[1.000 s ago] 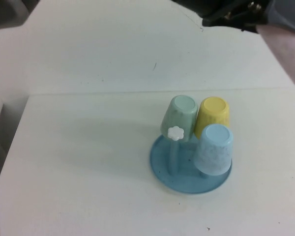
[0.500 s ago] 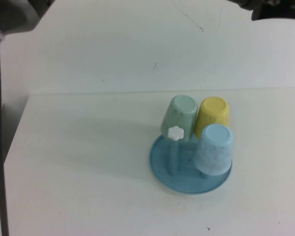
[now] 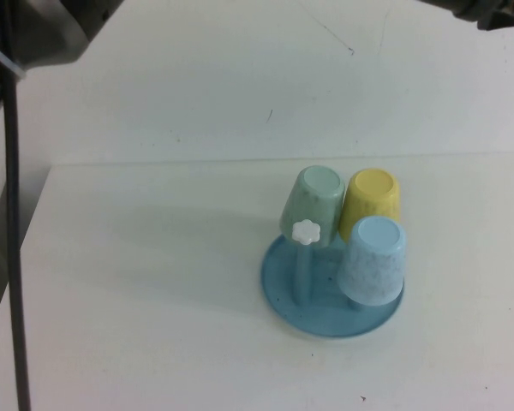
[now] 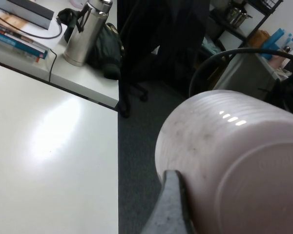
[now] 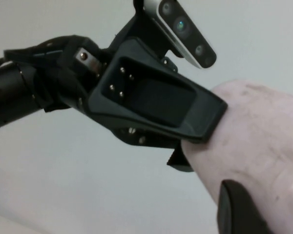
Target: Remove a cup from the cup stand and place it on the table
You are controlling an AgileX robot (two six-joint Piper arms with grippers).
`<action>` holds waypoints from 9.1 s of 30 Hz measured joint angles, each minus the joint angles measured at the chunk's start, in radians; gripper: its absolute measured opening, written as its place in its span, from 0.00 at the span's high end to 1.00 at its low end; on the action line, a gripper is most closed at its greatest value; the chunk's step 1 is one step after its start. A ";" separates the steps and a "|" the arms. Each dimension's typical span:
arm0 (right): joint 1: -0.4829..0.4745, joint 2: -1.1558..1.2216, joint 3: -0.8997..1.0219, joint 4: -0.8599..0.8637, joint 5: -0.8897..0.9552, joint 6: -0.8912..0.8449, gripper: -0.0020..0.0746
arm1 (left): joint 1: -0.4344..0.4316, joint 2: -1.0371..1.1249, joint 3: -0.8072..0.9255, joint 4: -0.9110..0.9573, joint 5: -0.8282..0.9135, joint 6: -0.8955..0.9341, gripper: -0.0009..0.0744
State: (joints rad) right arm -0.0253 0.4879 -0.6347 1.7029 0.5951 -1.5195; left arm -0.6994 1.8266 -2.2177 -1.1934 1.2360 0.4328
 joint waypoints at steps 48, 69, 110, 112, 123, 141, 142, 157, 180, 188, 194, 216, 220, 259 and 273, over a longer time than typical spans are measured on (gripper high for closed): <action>0.224 1.108 -0.384 -1.305 0.210 0.699 0.95 | -0.082 -0.767 1.195 1.006 -0.320 -0.375 0.99; 0.224 1.187 -0.418 -1.386 0.152 0.768 0.56 | -0.082 -1.067 1.282 1.150 -0.612 -0.425 0.99; 0.224 -0.111 0.285 -1.315 -0.089 0.742 0.98 | -0.082 -1.305 1.657 1.483 -0.861 -0.704 0.99; 0.224 -0.114 0.287 -1.315 -0.084 0.742 0.98 | -0.082 -1.305 1.657 1.483 -0.861 -0.704 0.99; 0.224 -0.116 0.291 -1.309 -0.073 0.737 0.98 | -0.082 -1.305 1.668 1.483 -0.848 -0.704 0.99; 0.224 -0.116 0.303 -1.298 -0.067 0.735 0.98 | -0.013 -1.399 1.711 1.454 -0.882 -0.704 0.99; 0.224 -0.116 0.303 -1.297 -0.067 0.735 0.98 | 0.019 -1.423 1.729 1.437 -0.898 -0.704 0.99; 0.224 -0.116 0.303 -1.295 -0.066 0.735 0.98 | 0.602 -1.832 2.125 1.142 -0.955 -0.555 0.99; 0.224 -0.116 0.303 -1.280 -0.052 0.734 0.98 | 0.636 -1.839 2.239 1.150 -0.901 -0.545 0.99; 0.224 -0.116 0.303 -1.276 -0.028 0.734 0.98 | 0.636 -1.839 2.239 1.156 -0.899 -0.551 0.99; 0.224 -0.116 0.303 -1.275 -0.024 0.734 0.98 | 0.636 -1.839 2.239 1.156 -0.899 -0.555 0.99; 0.223 -0.323 0.460 -1.507 -0.385 1.013 0.98 | 0.636 -1.839 2.239 1.157 -0.899 -0.558 0.99; 0.182 -0.427 0.554 -1.583 -0.436 1.178 0.98 | 0.636 -1.839 2.239 1.157 -0.899 -0.558 0.99; -0.018 -0.500 0.660 -1.677 -0.228 1.293 0.98 | 0.636 -1.839 2.239 1.160 -0.897 -0.562 0.99; -0.018 -0.500 0.660 -1.683 -0.228 1.301 0.98 | 0.636 -1.839 2.239 1.160 -0.897 -0.562 0.99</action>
State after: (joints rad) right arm -0.0435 -0.0120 0.0257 0.0198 0.3672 -0.2181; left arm -0.0638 -0.0119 0.0217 -0.0337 0.3391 -0.1297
